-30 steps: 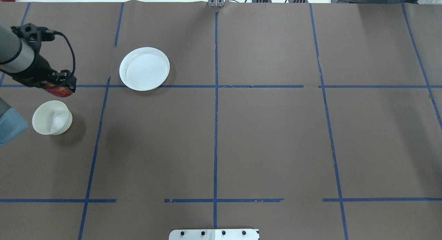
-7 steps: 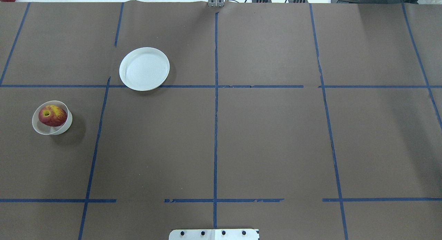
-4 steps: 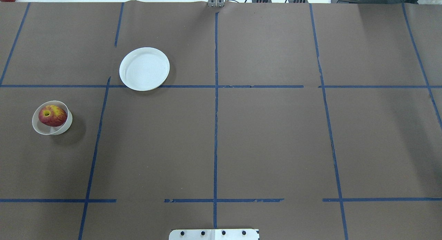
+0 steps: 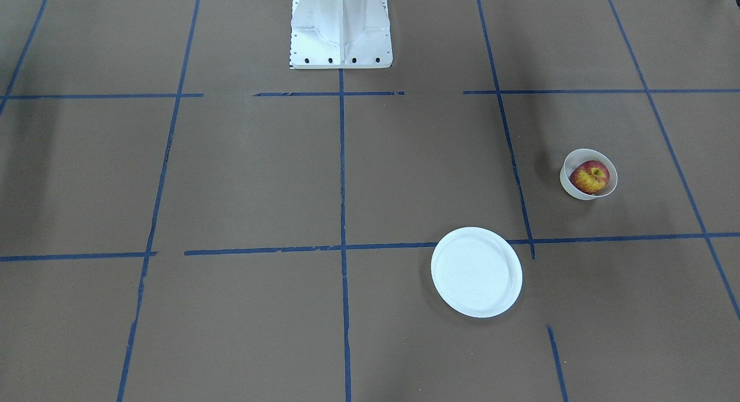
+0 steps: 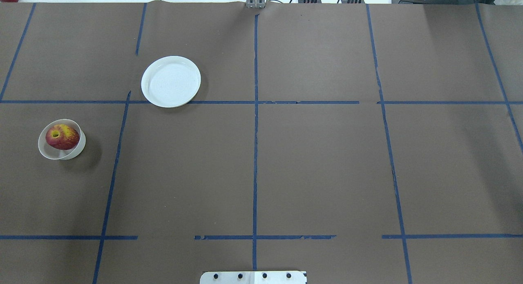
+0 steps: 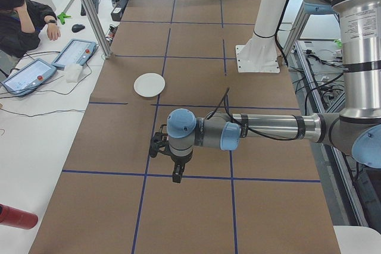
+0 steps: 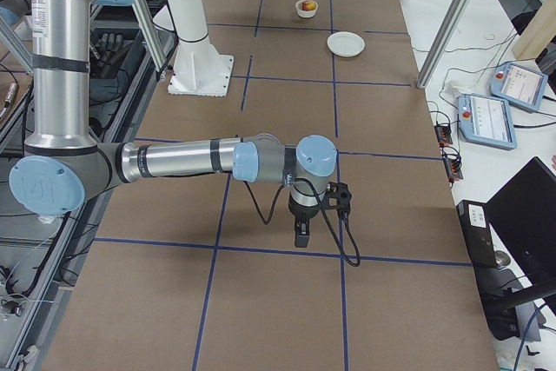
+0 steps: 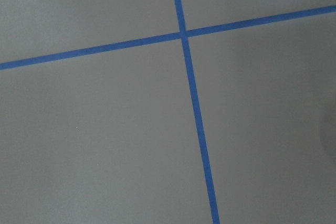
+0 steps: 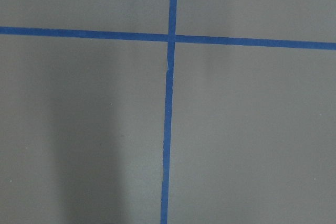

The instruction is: Move apple from plate to bowl

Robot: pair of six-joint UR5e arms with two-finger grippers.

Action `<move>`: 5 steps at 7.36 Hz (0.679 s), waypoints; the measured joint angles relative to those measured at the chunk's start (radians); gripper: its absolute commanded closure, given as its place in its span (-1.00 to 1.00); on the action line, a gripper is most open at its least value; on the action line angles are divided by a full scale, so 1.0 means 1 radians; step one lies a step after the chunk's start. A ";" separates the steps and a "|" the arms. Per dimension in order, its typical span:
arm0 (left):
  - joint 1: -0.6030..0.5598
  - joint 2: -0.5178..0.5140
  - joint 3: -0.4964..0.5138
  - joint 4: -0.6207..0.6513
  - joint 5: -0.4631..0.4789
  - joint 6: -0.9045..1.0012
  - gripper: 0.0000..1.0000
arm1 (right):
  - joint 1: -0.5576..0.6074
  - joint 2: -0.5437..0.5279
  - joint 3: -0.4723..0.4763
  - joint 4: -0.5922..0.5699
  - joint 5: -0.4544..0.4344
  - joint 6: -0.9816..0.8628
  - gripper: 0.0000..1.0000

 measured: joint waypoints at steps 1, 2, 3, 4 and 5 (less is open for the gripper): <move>-0.018 0.000 0.013 0.001 -0.001 0.002 -1.00 | 0.000 0.000 0.000 0.000 0.000 0.000 -1.00; -0.027 -0.001 0.019 0.001 0.000 0.002 -1.00 | 0.000 0.000 0.000 0.001 0.000 0.000 -1.00; -0.031 -0.003 0.024 0.001 0.000 0.002 -1.00 | 0.000 0.000 -0.001 0.000 0.000 0.000 -1.00; -0.032 -0.004 0.027 0.001 0.000 0.001 -1.00 | 0.000 0.000 0.000 0.000 0.000 0.000 -1.00; -0.032 -0.005 0.028 0.002 0.000 0.001 -1.00 | 0.000 0.000 0.000 0.000 0.000 0.000 -1.00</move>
